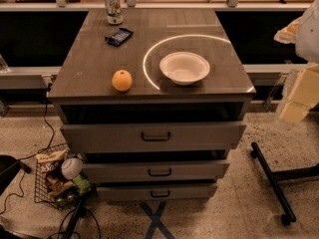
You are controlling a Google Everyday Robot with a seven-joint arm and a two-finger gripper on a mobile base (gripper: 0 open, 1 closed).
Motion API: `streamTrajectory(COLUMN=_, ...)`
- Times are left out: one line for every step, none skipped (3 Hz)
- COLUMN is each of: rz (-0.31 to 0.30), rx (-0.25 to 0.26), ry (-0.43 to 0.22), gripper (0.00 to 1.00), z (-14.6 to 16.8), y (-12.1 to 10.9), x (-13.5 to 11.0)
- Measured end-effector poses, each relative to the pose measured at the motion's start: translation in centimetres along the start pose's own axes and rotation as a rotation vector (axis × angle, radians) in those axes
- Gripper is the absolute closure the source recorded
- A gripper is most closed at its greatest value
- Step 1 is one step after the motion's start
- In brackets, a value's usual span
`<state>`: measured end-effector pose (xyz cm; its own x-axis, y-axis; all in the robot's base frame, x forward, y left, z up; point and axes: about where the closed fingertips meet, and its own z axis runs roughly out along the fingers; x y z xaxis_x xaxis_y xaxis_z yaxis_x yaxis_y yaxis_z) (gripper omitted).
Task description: Move orange near rxbar blueberry
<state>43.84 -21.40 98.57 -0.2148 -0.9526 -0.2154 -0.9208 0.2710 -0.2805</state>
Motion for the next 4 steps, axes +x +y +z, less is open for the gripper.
streamTrajectory(rz=-0.002, rx=0.005, ry=-0.006, gripper=0.00, z=0.0, y=-0.1, x=-0.2)
streamTrajectory(rz=-0.023, rx=0.062, ry=-0.121, gripper=0.00, z=-0.1, y=-2.1, x=-3.1)
streamTrajectory(rz=-0.015, rx=0.106, ry=-0.312, gripper=0.00, z=0.2, y=-4.6, x=-6.9)
streamTrajectory(rz=-0.011, rx=0.100, ry=-0.459, gripper=0.00, z=1.0, y=-6.2, x=-11.2)
